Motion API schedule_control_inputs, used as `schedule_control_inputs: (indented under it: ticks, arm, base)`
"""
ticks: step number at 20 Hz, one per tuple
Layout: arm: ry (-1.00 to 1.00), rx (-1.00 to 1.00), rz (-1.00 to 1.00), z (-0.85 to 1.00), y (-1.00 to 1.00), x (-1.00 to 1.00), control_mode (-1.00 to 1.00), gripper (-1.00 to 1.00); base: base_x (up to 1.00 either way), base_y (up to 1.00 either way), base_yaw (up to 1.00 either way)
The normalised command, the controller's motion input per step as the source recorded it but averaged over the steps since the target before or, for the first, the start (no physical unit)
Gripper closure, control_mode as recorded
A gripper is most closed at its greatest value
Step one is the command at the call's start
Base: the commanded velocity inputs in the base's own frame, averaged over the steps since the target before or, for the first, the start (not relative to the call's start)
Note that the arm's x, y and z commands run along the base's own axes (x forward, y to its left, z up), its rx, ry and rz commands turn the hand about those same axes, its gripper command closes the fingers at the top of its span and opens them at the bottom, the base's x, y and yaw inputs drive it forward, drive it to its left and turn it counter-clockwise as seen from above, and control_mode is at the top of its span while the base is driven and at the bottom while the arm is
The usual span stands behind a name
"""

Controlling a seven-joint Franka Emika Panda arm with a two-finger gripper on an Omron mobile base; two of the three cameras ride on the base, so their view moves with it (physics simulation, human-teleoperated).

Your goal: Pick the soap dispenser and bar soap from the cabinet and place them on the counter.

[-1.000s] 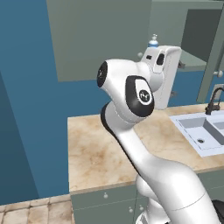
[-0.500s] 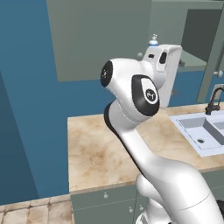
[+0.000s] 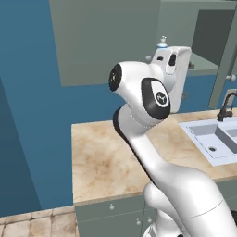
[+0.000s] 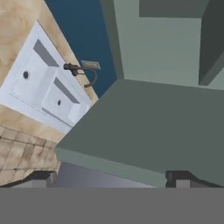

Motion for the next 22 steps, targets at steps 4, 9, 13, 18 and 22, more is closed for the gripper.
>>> schedule_control_inputs:
  ticks: [4, 9, 13, 18, 22]
  arm:
    - [0.07, -0.02, 0.00, 0.00, -0.13, 0.20, -1.00, -1.00]
    - [0.10, -0.02, 0.00, 0.00, -0.15, 0.21, -1.00, -1.00]
    - [0.08, -0.01, 0.00, 0.00, -0.17, 0.14, -1.00, -1.00]
    - [0.06, -0.01, 0.00, 0.00, -0.18, 0.08, -1.00, -1.00]
    - [0.06, 0.00, 0.00, -0.02, -0.18, 0.11, -1.00, -1.00]
  base:
    - [0.00, 0.00, 0.00]
    - [0.00, 0.00, 0.00]
    - [0.00, 0.00, 0.00]
    - [0.00, 0.00, 0.00]
    - [0.00, 0.00, 0.00]
